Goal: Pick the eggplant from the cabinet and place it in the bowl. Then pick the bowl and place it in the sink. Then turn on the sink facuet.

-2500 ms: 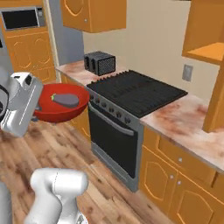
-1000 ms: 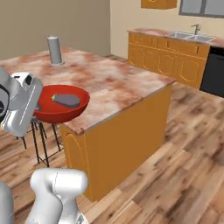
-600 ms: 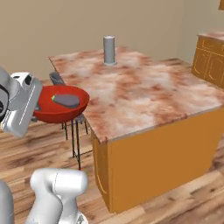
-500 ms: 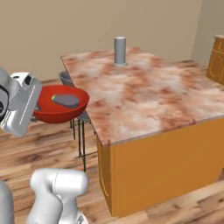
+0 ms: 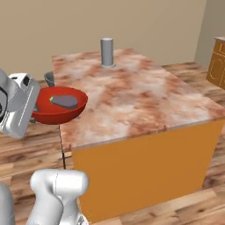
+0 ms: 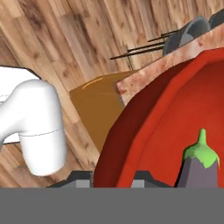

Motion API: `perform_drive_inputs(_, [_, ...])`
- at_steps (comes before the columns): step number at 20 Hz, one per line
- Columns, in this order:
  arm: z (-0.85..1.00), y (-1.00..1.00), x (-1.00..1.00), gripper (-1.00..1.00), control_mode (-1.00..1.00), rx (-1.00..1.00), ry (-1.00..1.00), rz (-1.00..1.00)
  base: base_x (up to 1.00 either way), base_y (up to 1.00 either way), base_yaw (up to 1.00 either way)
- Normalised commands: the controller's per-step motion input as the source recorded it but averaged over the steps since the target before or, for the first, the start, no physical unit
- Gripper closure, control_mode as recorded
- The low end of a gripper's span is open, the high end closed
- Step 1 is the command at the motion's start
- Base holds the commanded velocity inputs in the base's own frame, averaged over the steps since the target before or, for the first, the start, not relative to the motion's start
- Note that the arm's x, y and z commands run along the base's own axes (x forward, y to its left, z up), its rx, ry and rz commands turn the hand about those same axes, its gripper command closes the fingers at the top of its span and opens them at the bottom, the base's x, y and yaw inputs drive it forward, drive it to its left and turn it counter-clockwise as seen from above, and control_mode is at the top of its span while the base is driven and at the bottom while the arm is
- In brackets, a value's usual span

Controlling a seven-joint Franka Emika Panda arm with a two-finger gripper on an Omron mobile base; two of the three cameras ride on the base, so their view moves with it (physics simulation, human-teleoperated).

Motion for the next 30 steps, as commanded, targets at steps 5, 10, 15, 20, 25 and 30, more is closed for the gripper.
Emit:
perform_drive_inputs(5, [0.00, 0.00, 0.00, 1.00, 1.00, 0.00, 0.00, 0.00, 0.25, -1.00, -0.32])
perform_drive_inputs(10, [0.00, 0.00, 0.00, 1.00, 1.00, 0.00, 0.00, 0.00, 0.45, -1.00, -0.32])
perform_drive_inputs(15, [0.00, 0.00, 0.00, 1.00, 1.00, 0.00, 0.00, 0.00, 0.46, -1.00, -0.30])
perform_drive_inputs(20, [0.00, 0.00, 0.00, 1.00, 1.00, 0.00, 0.00, 0.00, 0.45, -1.00, -0.28])
perform_drive_inputs(25, [0.00, 0.00, 0.00, 1.00, 1.00, 0.00, 0.00, 0.00, 0.43, -1.00, -0.26])
perform_drive_inputs(30, [0.00, 0.00, 0.00, 1.00, 1.00, 0.00, 0.00, 0.00, 0.51, -1.00, -0.24])
